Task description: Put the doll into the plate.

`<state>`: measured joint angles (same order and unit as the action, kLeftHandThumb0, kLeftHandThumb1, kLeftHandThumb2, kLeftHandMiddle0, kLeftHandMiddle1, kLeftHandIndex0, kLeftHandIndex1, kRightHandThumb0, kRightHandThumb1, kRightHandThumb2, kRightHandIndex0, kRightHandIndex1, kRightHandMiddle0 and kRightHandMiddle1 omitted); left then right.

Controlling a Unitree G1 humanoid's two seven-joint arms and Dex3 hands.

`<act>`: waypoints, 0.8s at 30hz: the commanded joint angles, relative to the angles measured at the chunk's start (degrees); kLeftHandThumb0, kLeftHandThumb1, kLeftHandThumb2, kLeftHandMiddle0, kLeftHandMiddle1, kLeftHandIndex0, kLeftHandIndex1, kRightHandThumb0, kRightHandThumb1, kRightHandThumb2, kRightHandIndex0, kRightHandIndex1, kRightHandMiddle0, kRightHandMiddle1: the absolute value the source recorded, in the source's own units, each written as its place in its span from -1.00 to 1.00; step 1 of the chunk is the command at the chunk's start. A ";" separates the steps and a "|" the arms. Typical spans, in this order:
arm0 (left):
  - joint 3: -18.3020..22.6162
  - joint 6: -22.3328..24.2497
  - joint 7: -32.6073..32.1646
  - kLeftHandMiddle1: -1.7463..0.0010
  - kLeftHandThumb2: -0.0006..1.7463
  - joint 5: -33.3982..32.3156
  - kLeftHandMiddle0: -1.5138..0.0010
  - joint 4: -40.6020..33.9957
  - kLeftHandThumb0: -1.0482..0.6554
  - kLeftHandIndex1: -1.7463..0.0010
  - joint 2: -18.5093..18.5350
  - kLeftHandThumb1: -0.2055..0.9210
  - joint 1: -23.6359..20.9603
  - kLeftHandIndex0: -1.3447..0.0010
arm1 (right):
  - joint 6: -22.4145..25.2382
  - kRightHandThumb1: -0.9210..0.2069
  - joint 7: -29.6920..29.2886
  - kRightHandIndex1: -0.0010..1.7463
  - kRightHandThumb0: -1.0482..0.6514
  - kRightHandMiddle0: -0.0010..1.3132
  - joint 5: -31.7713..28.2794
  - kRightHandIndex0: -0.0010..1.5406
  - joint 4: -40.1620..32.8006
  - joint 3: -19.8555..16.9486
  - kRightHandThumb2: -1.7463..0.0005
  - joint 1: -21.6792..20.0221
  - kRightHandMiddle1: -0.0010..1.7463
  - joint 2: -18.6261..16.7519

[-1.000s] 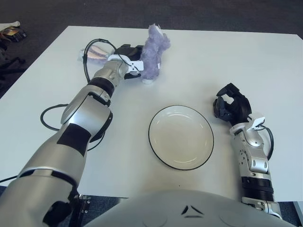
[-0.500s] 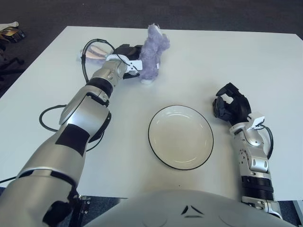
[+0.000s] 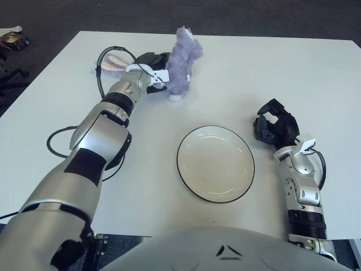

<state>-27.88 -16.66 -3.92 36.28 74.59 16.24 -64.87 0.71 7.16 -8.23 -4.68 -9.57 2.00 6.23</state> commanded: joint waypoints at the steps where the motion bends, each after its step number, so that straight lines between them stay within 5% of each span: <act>1: 0.89 -1.42 2.59 -0.76 0.79 -1.29 -0.18 -0.04 0.23 -1.00 -0.27 -0.56 1.78 0.11 | 2.57 -0.25 -1.00 1.00 -0.27 -0.28 0.79 0.59 3.05 0.15 -0.25 1.99 1.00 -0.04; 24: 5.32 -10.17 2.26 -0.99 0.79 -5.26 0.02 -8.26 0.23 -1.00 2.51 -0.44 4.28 0.18 | 1.72 -0.24 -2.11 1.00 -0.27 -0.27 0.37 0.61 3.87 -0.70 -0.26 1.28 1.00 -0.43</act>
<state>-23.66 -25.65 -2.54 32.38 68.16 18.11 -61.38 0.11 5.99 -7.82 -3.89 -9.78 1.50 6.26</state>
